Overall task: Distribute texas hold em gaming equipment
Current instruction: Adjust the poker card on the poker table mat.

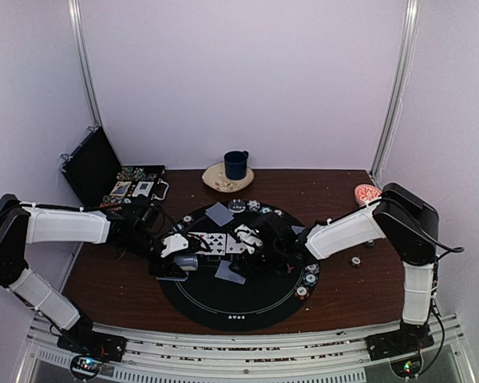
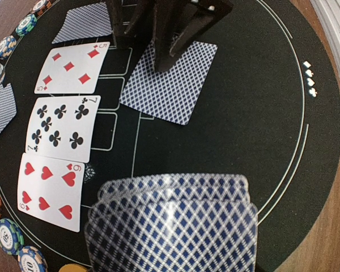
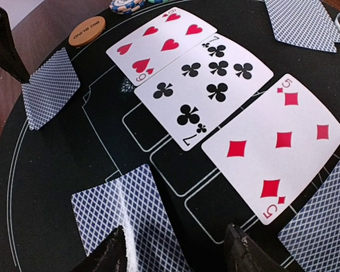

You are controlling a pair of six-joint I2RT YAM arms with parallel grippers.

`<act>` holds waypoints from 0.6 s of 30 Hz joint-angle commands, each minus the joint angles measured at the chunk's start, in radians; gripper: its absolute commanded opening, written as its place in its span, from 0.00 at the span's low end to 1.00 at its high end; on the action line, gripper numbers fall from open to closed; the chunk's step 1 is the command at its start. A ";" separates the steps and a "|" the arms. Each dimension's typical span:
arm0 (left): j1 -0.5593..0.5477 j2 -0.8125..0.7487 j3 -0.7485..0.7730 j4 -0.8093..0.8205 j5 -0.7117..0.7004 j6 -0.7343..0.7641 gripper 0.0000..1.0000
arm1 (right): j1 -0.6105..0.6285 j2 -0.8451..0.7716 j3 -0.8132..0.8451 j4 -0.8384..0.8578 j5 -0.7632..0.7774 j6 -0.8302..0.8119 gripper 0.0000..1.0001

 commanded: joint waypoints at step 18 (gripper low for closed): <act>-0.004 -0.007 0.021 0.024 0.004 -0.005 0.39 | 0.066 0.117 -0.011 -0.166 -0.165 0.038 0.00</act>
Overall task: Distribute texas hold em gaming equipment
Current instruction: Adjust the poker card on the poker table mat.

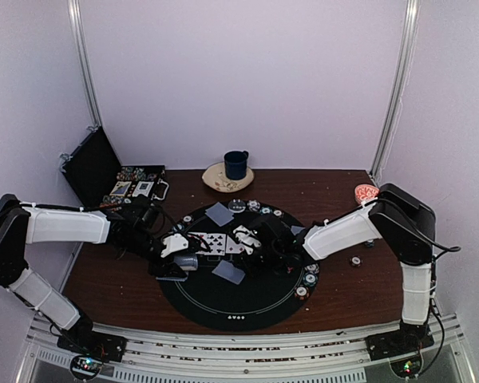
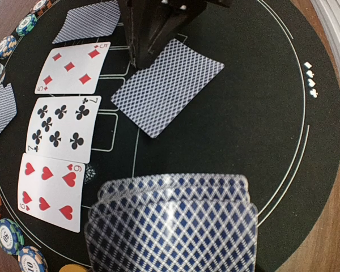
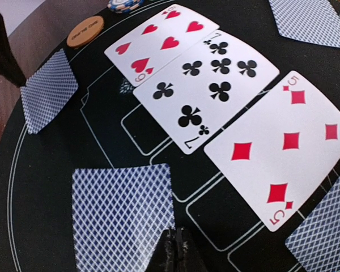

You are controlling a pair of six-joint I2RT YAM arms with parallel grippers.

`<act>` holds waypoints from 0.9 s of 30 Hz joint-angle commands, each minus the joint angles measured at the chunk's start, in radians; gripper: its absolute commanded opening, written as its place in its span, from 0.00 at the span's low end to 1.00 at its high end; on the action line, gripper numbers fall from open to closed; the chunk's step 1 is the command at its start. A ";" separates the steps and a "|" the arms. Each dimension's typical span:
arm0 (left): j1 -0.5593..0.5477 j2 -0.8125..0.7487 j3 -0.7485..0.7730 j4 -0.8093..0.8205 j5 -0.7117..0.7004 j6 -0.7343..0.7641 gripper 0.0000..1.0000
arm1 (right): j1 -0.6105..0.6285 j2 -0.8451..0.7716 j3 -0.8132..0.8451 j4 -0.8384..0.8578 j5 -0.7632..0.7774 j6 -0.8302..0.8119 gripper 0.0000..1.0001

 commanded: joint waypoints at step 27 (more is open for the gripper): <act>-0.004 -0.020 0.019 0.029 0.001 -0.014 0.39 | 0.173 -0.022 0.067 -0.307 0.124 0.133 0.99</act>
